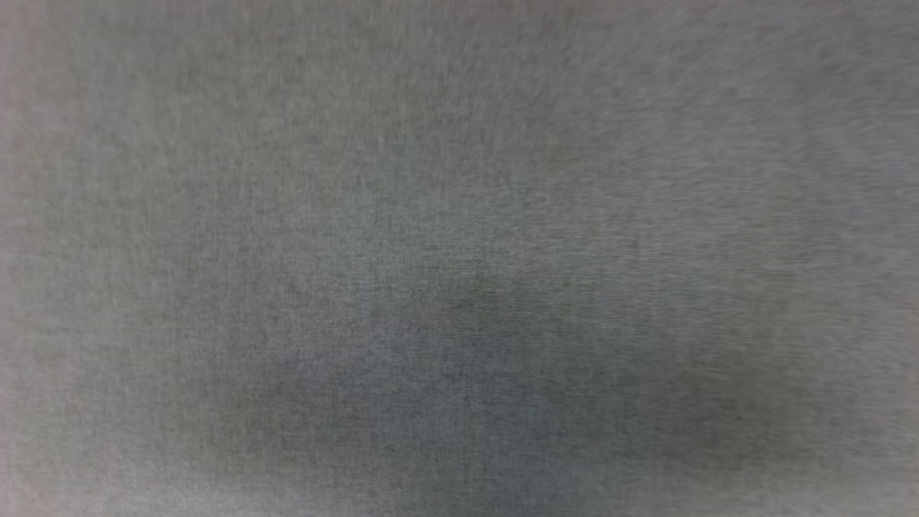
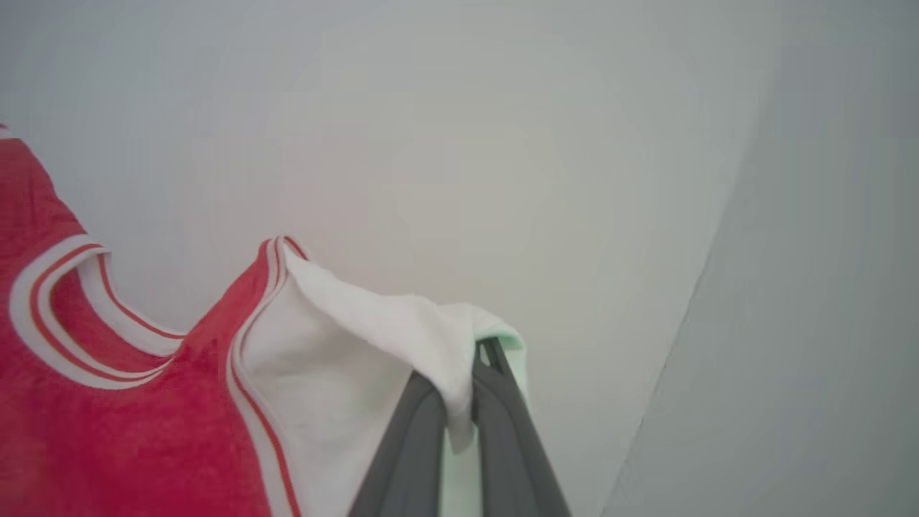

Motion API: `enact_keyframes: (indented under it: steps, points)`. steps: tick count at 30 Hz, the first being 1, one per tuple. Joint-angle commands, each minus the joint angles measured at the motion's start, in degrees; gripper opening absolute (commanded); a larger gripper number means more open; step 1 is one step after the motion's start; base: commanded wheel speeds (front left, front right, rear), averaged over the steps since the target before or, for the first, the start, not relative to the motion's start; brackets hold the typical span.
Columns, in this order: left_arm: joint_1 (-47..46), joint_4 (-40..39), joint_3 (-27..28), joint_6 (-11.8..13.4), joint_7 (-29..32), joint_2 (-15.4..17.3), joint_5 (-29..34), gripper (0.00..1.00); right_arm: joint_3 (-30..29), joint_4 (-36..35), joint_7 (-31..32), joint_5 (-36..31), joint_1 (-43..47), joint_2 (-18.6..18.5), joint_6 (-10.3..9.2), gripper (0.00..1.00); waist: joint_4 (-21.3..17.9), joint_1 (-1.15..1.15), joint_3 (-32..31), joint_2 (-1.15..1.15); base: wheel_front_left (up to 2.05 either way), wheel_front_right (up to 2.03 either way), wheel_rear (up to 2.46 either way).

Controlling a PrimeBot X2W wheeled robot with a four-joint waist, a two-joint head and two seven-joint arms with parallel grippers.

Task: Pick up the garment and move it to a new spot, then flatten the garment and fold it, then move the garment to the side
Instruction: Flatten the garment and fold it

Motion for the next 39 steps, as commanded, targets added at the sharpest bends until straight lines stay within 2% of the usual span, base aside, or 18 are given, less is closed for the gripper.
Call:
enact_keyframes:
  steps: [1,4,9,11,16,20,25,33,36,39]
  points:
    - [-0.20,0.16,0.21,-0.46,-0.43,-0.27,-0.26,0.00,-0.85,0.00,-0.01,-0.91,1.87,0.55,-0.05,0.00,4.19,0.00,7.33,0.00,0.00,0.00,0.00]
    - [1.92,0.92,0.81,-0.91,-1.62,-0.55,-1.24,0.00,-3.83,-1.19,-0.03,-4.72,4.04,1.79,-0.05,0.00,5.10,0.00,7.47,0.00,0.00,0.00,0.00]
    - [7.35,2.35,0.75,-1.54,-2.14,-1.03,-2.50,0.00,-4.44,-0.99,-0.03,-7.80,8.72,3.10,-0.05,0.00,6.04,0.00,4.10,0.00,0.00,0.00,0.00]
    - [10.50,2.87,0.39,-1.76,-2.03,-1.08,-3.19,0.00,-4.40,-1.02,-0.04,-6.22,10.73,3.72,-0.05,0.00,6.11,0.00,1.79,0.00,0.00,0.00,0.00]
    - [19.02,1.60,-1.86,-1.84,-0.56,-0.44,-4.85,0.00,1.44,-0.32,-0.05,-1.90,17.29,3.49,-0.04,0.00,5.86,0.00,-5.12,0.00,0.00,0.00,0.00]
    - [27.26,-1.86,-4.30,-1.81,2.13,0.84,-7.19,0.00,6.95,-2.23,-0.01,3.83,24.04,0.76,-0.05,0.00,5.92,0.00,-11.16,0.00,0.00,0.00,0.00]
    - [37.87,-7.70,-7.40,-1.81,3.54,2.99,-10.53,0.00,12.92,-6.95,0.51,12.73,34.39,-4.37,-0.05,0.00,6.65,0.00,-18.44,0.00,0.00,0.00,0.00]
    - [55.60,-19.71,-10.61,-1.77,4.81,8.83,-14.84,0.00,17.37,-19.12,0.85,23.28,53.15,-14.54,-0.05,0.00,6.82,0.00,-27.48,0.00,0.00,0.00,0.00]
    - [62.77,-25.68,-11.01,-0.30,4.82,11.82,-15.62,0.00,17.03,-23.72,0.66,24.95,60.03,-17.81,-0.05,0.00,6.94,0.00,-29.72,0.00,0.00,0.00,0.00]
    - [70.96,-33.54,-11.34,2.39,4.44,15.34,-16.38,0.00,15.10,-27.22,0.53,25.79,67.30,-20.68,-0.05,0.00,7.27,0.00,-31.38,0.00,0.00,0.00,0.00]
